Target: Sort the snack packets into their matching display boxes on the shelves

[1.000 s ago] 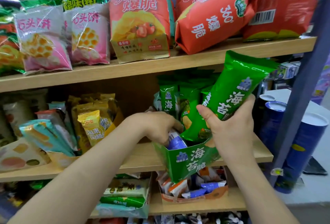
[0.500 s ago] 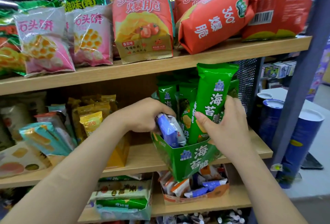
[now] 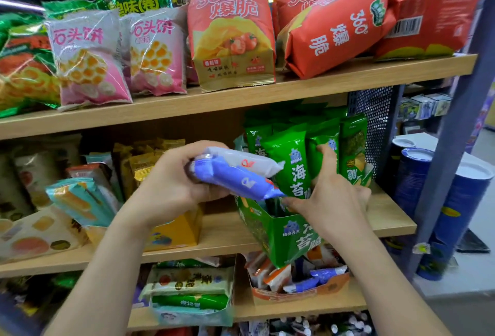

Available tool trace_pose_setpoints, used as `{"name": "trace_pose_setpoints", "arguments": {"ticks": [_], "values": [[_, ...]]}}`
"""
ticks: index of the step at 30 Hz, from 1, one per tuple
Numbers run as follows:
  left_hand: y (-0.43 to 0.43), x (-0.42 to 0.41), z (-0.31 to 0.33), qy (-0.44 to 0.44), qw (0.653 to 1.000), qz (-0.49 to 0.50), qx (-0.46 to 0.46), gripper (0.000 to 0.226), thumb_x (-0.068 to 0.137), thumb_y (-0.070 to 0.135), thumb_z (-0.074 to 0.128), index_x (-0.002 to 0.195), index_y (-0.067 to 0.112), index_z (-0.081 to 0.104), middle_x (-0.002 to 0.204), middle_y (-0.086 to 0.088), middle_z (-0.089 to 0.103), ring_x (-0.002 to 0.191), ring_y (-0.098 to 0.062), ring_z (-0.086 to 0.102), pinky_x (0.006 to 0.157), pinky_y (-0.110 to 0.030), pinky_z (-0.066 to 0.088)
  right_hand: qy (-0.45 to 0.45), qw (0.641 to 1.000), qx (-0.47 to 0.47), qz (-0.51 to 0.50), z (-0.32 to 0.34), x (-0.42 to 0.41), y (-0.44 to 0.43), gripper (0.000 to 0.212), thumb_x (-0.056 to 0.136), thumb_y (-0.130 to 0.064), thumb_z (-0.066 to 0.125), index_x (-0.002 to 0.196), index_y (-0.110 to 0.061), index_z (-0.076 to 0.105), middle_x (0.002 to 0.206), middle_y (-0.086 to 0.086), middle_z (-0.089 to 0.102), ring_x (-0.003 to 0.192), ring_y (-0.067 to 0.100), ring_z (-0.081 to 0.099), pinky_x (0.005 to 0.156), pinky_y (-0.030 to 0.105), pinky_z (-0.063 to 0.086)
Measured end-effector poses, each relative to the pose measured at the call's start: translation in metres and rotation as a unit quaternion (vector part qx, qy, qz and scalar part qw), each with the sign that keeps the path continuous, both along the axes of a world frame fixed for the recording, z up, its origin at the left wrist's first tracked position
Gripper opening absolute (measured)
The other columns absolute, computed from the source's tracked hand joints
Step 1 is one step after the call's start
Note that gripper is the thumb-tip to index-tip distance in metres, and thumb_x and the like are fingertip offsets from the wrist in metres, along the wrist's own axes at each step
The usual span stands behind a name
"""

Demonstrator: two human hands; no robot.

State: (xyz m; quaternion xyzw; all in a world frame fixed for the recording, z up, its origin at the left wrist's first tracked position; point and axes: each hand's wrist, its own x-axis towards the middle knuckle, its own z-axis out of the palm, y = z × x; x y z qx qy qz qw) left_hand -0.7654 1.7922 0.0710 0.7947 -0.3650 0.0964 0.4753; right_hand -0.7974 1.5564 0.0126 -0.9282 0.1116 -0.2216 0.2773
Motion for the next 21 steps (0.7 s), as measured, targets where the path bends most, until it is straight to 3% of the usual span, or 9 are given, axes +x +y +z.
{"name": "trace_pose_setpoints", "arguments": {"ticks": [3,6,11,14,16,18,19,21], "values": [[0.007,-0.015,-0.019,0.045,0.992,-0.015,-0.116,0.041,0.059,0.023,0.089,0.097,0.027,0.075,0.100,0.005,0.074,0.093,-0.011,0.069,0.077,-0.023,0.056,0.008,1.000,-0.002,0.006,0.004,-0.004,-0.001,0.112,0.071,-0.064,0.075,0.148,-0.031,0.000,0.084,-0.010,0.062,0.098,0.020,0.061,0.084,0.039,0.029],[0.010,-0.019,-0.041,0.100,0.979,0.002,-0.176,0.055,0.050,0.049,0.092,0.093,0.019,0.075,0.095,-0.004,0.075,0.089,-0.018,0.070,0.077,-0.029,0.055,-0.014,1.000,-0.005,0.001,0.005,-0.011,-0.001,0.108,0.072,-0.058,0.077,0.150,-0.033,0.007,0.080,-0.009,0.051,0.104,0.022,0.058,0.094,0.043,0.036],[0.010,-0.018,-0.060,0.149,0.968,0.036,-0.198,0.059,0.049,0.057,0.089,0.092,0.020,0.073,0.097,-0.011,0.073,0.095,-0.031,0.067,0.089,-0.050,0.049,-0.123,0.990,0.061,-0.024,0.000,-0.013,0.002,0.099,0.071,-0.051,0.080,0.146,-0.030,0.019,0.074,-0.016,0.052,0.083,0.019,0.059,0.092,0.043,0.036],[0.007,-0.019,-0.060,0.159,0.970,0.028,-0.184,0.061,0.052,0.060,0.086,0.096,0.021,0.071,0.100,-0.010,0.073,0.096,-0.030,0.067,0.086,-0.046,0.049,-0.084,0.996,-0.003,-0.025,0.000,-0.009,0.010,0.105,0.070,-0.062,0.075,0.146,-0.030,0.010,0.074,-0.012,0.058,0.083,0.021,0.061,0.083,0.038,0.032],[0.004,-0.020,-0.059,0.175,0.966,0.013,-0.189,0.059,0.053,0.060,0.086,0.096,0.023,0.070,0.100,-0.011,0.073,0.095,-0.032,0.068,0.081,-0.046,0.054,-0.021,0.997,-0.069,-0.020,0.001,-0.010,0.014,0.106,0.073,-0.068,0.068,0.148,-0.027,0.005,0.073,-0.012,0.052,0.091,0.022,0.060,0.080,0.037,0.025],[0.001,-0.021,-0.057,0.190,0.963,0.008,-0.191,0.055,0.052,0.059,0.086,0.094,0.029,0.069,0.097,-0.009,0.073,0.089,-0.031,0.070,0.069,-0.039,0.058,0.008,0.997,-0.078,-0.015,0.003,-0.011,0.009,0.101,0.078,-0.066,0.066,0.151,-0.025,0.009,0.083,-0.009,0.055,0.104,0.023,0.058,0.083,0.038,0.031],[0.000,-0.021,-0.056,0.190,0.965,0.012,-0.183,0.053,0.052,0.058,0.086,0.094,0.031,0.068,0.096,-0.008,0.073,0.086,-0.029,0.070,0.064,-0.035,0.058,-0.012,0.999,-0.051,-0.004,0.003,-0.013,0.005,0.095,0.080,-0.061,0.066,0.151,-0.025,0.014,0.096,-0.007,0.061,0.109,0.023,0.057,0.089,0.041,0.038],[-0.002,-0.019,-0.055,0.178,0.970,0.017,-0.165,0.045,0.056,0.048,0.083,0.095,0.032,0.067,0.092,-0.005,0.072,0.080,-0.023,0.069,0.059,-0.030,0.055,-0.153,0.987,0.048,0.019,0.005,-0.023,-0.002,0.072,0.087,-0.046,0.065,0.148,-0.025,0.033,0.114,-0.006,0.062,0.113,0.019,0.056,0.096,0.047,0.045]]}}
